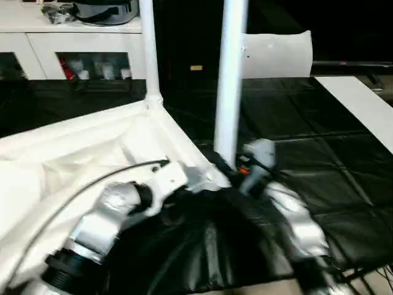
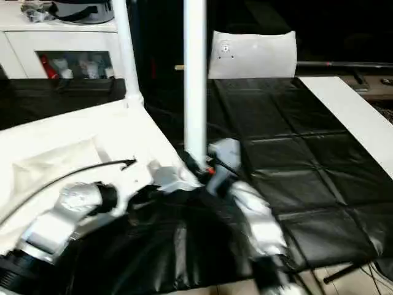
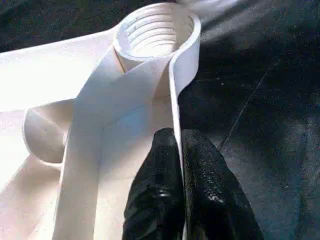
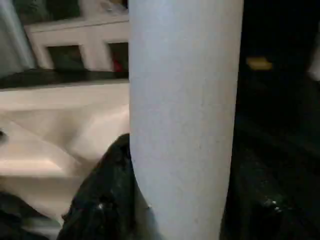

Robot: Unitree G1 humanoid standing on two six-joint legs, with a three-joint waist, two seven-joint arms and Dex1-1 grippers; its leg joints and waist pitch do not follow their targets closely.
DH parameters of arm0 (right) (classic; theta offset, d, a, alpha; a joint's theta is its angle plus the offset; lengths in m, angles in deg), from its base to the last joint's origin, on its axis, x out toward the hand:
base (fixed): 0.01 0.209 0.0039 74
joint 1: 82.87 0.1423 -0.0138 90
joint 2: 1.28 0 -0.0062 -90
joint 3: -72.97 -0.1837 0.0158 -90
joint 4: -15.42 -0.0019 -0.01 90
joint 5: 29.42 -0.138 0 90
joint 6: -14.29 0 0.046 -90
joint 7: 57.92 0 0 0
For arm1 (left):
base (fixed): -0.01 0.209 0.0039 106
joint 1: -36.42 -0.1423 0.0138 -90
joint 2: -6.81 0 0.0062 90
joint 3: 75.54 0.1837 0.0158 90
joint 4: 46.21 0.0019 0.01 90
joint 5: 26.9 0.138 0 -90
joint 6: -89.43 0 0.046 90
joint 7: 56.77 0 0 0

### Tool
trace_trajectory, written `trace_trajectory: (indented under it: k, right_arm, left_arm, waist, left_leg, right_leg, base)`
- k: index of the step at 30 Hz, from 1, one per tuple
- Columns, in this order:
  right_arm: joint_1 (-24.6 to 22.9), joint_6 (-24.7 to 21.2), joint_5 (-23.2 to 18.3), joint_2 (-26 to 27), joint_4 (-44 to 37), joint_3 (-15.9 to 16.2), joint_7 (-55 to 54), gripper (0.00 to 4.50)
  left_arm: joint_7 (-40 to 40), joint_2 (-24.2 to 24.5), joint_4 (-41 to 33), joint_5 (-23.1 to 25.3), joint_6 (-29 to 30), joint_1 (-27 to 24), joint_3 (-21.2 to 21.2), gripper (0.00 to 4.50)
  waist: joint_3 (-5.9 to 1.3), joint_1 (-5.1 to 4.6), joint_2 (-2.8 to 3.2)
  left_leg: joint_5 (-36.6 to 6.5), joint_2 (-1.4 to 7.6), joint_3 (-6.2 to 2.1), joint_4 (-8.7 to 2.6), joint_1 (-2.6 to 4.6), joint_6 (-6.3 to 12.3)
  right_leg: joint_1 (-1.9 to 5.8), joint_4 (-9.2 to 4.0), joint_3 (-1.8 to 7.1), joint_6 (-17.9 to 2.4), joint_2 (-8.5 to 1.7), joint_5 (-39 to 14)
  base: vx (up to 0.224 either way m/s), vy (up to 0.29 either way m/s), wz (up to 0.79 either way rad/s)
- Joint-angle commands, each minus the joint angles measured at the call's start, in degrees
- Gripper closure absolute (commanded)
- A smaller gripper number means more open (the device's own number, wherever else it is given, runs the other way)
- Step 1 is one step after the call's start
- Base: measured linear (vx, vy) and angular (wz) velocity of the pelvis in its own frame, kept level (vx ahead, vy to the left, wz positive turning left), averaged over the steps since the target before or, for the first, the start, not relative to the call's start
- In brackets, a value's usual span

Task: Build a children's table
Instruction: Insert table leg to table base

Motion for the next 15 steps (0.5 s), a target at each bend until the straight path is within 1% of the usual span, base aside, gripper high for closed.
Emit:
trace_trajectory:
  k: [1,2,3,4,5,6,7,8,9,10,11,12,13,15]
  right_arm:
    - [-1.9,-1.6,0.2,-0.5,1.3,0.0,0.6,2.61]
    - [-1.9,-1.6,0.2,-0.5,1.3,0.0,0.6,2.61]
    - [-1.6,-2.0,-1.1,-0.1,0.4,-0.6,0.9,2.61]
    - [-1.4,-2.2,-1.9,0.1,-0.1,-0.9,1.0,2.61]
    - [-0.6,-3.0,-3.5,0.5,-1.2,-1.3,1.4,2.61]
    - [0.6,-4.6,-5.9,1.1,-3.0,-1.6,2.3,2.61]
    - [0.8,-4.8,-6.2,1.2,-3.2,-1.6,2.5,2.61]
    - [1.6,-6.0,-7.9,1.8,-4.7,-1.7,3.3,2.61]
    - [2.1,-6.6,-8.7,2.1,-5.6,-1.8,3.6,2.61]
    - [2.6,-7.8,-10.3,2.5,-6.9,-2.0,4.1,2.61]
    - [3.1,-8.8,-11.7,2.8,-8.2,-2.1,4.5,2.61]
    - [3.4,-9.2,-12.3,3.0,-9.0,-2.1,4.5,2.61]
    - [4.0,-9.5,-13.1,3.3,-9.9,-2.2,4.5,2.61]
    - [4.5,-9.6,-13.5,3.5,-10.3,-2.3,4.5,2.61]
  left_arm:
    - [-0.5,2.2,4.4,1.3,-2.4,0.1,-1.3,4.5]
    - [-0.5,2.2,4.4,1.3,-2.4,0.1,-1.3,4.5]
    - [-3.5,3.0,4.7,0.2,-4.5,0.0,-0.6,4.5]
    - [-4.7,3.3,5.1,-0.2,-5.5,0.1,-0.2,4.5]
    - [-6.0,3.7,5.4,-0.8,-5.9,0.1,0.3,4.5]
    - [-7.8,4.2,5.6,-1.5,-6.2,0.2,0.9,4.5]
    - [-8.0,4.2,5.6,-1.6,-6.2,0.2,1.0,4.5]
    - [-9.8,4.7,5.6,-2.2,-6.2,0.2,1.5,4.5]
    - [-10.8,4.9,5.6,-2.4,-6.1,0.2,1.8,4.5]
    - [-12.2,5.2,5.8,-2.8,-6.6,0.2,2.3,4.5]
    - [-13.6,5.5,6.0,-3.3,-6.8,0.2,2.6,4.5]
    - [-13.9,5.6,6.2,-3.4,-6.8,0.3,2.7,4.5]
    - [-14.7,5.9,6.5,-3.3,-7.2,0.5,3.0,4.5]
    - [-15.6,5.9,6.8,-3.5,-7.4,0.6,3.1,4.5]
  waist:
    - [-1.31,-0.25,0.73]
    - [-1.31,-0.25,0.73]
    - [-1.57,-0.56,0.27]
    - [-1.65,-0.66,0.51]
    - [-1.79,-0.75,0.73]
    - [-1.93,-0.87,0.79]
    - [-1.87,-0.79,0.75]
    - [-1.87,-0.81,0.79]
    - [-2.0,-0.7,0.92]
    - [-2.17,-0.61,1.11]
    - [-2.22,-0.49,1.14]
    - [-2.43,-0.2,1.31]
    - [-2.53,0.08,0.48]
    - [-2.58,0.53,1.05]
  left_leg:
    - [-20.2,-0.18,0.4,-3.61,-0.9,2.05]
    - [-20.2,-0.18,0.4,-3.61,-0.9,2.05]
    - [-19.0,-0.2,0.12,-3.71,-1.66,2.25]
    - [-17.9,-0.15,0.21,-3.62,-1.46,2.66]
    - [-17.2,0.03,0.2,-3.62,-1.41,2.76]
    - [-15.1,0.3,0.36,-3.58,-1.67,2.89]
    - [-14.2,0.41,0.55,-3.56,-1.53,3.11]
    - [-13.8,0.41,0.63,-3.49,-1.53,3.19]
    - [-12.4,0.56,0.62,-3.5,-1.62,3.18]
    - [-10.4,0.78,0.71,-3.37,-1.52,3.01]
    - [-9.1,0.73,0.77,-3.3,-1.43,3.13]
    - [-6.4,0.81,0.91,-3.1,-1.31,3.26]
    - [-4.4,0.84,1.11,-2.96,-1.22,3.49]
    - [-2.2,0.72,1.22,-2.82,-1.09,3.6]
  right_leg:
    - [1.36,-6.64,2.43,-0.9,-3.72,-34.0]
    - [1.36,-6.64,2.43,-0.9,-3.72,-34.0]
    - [2.02,-6.24,2.32,-0.8,-3.93,-33.2]
    - [1.65,-6.15,2.55,-1.4,-3.87,-31.9]
    - [1.64,-5.9,2.73,-2.1,-3.92,-30.3]
    - [1.72,-5.36,2.94,-3.9,-3.81,-25.9]
    - [1.7,-5.01,3.0,-5.1,-3.72,-23.4]
    - [1.71,-4.85,3.05,-5.7,-3.68,-22.5]
    - [2.02,-4.4,3.13,-6.6,-3.77,-20.0]
    - [2.05,-3.87,3.2,-7.8,-3.73,-15.9]
    - [2.21,-3.67,3.23,-8.4,-3.64,-13.5]
    - [2.34,-2.92,3.32,-9.6,-3.61,-8.5]
    - [2.5,-2.45,3.34,-10.5,-3.49,-4.7]
    - [2.59,-1.87,3.46,-11.6,-3.55,-0.8]
  base:
    - [0.0,0.0,0.0]
    - [0.0,0.0,0.0]
    - [0.0,0.0,0.0]
    - [0.0,0.0,0.0]
    - [0.0,0.0,0.0]
    - [0.0,0.0,0.0]
    - [0.0,0.0,0.0]
    - [0.0,0.0,0.0]
    - [0.0,0.0,0.0]
    - [0.0,0.0,0.0]
    - [0.052,0.001,0.01]
    - [0.052,0.001,0.01]
    - [0.056,0.009,0.01]
    - [0.051,0.009,0.01]
